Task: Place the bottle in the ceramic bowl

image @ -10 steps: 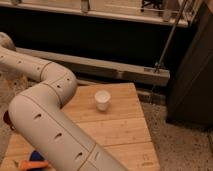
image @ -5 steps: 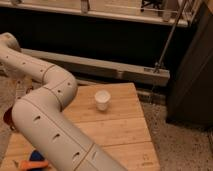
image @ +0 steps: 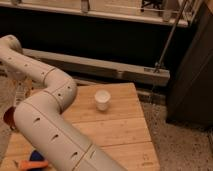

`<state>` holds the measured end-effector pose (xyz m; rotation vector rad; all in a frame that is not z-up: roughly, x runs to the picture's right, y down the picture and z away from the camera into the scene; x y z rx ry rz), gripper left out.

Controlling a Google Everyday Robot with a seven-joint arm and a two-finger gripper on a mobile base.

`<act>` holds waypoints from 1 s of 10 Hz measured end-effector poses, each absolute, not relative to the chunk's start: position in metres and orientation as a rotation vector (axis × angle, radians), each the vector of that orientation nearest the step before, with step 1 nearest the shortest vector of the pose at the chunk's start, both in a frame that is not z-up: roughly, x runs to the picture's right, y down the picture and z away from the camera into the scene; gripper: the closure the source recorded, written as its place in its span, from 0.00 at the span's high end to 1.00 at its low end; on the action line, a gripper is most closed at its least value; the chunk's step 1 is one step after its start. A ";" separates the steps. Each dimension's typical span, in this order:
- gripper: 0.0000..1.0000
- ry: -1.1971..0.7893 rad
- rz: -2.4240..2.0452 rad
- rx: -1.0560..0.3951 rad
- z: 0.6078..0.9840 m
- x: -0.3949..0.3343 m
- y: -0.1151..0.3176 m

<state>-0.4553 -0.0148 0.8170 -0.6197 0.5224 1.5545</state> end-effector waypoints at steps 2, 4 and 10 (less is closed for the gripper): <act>0.00 0.535 1.575 -0.595 0.822 -0.453 -0.015; 0.00 0.542 1.585 -0.569 0.827 -0.452 -0.015; 0.00 0.532 1.591 -0.538 0.831 -0.460 -0.013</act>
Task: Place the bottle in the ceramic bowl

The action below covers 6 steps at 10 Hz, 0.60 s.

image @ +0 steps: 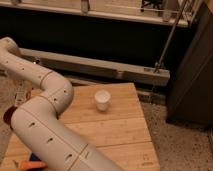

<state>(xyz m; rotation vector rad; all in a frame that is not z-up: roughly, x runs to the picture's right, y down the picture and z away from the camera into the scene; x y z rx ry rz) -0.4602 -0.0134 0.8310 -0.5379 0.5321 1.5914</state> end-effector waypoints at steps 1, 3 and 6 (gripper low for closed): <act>0.00 0.529 1.590 -0.534 0.832 -0.463 -0.011; 0.00 0.525 1.584 -0.536 0.833 -0.468 -0.007; 0.01 0.515 1.553 -0.539 0.832 -0.479 0.003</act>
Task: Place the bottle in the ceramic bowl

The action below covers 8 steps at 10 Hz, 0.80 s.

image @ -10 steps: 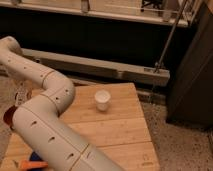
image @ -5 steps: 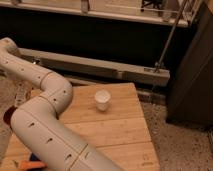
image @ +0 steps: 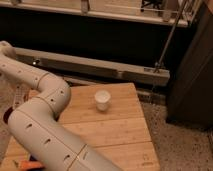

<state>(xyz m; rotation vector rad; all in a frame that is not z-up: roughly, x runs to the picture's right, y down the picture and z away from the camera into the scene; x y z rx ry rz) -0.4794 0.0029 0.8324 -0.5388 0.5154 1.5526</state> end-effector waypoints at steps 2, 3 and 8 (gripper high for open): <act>0.17 0.509 1.515 -0.538 0.829 -0.489 0.012; 0.27 0.504 1.497 -0.538 0.827 -0.493 0.016; 0.77 0.484 1.492 -0.529 0.829 -0.492 0.017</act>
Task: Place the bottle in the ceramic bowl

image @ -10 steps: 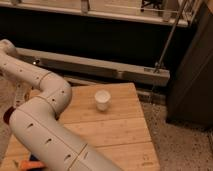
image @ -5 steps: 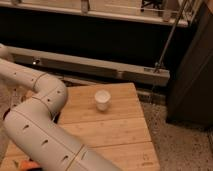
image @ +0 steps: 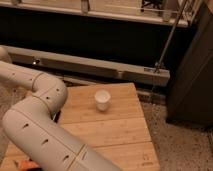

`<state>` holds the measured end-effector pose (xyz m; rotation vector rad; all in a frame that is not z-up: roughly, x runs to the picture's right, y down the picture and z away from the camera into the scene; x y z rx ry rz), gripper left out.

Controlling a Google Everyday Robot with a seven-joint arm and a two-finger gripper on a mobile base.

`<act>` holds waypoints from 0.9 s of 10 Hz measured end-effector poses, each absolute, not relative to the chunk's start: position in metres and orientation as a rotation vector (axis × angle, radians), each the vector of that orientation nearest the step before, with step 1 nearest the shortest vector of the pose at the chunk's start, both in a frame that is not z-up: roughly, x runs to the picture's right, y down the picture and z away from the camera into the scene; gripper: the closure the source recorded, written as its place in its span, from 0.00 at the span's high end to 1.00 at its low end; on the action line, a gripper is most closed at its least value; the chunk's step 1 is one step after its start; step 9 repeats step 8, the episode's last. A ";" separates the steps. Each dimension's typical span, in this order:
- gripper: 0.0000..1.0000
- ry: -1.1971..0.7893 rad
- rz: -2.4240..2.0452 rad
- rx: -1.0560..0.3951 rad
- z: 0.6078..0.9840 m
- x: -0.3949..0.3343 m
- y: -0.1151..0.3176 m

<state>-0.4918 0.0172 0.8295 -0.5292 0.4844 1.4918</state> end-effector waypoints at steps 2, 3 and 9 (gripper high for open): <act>0.80 0.477 1.498 -0.542 0.830 -0.490 0.017; 0.80 0.470 1.501 -0.556 0.829 -0.490 0.017; 0.80 0.324 1.479 -0.628 0.824 -0.502 0.001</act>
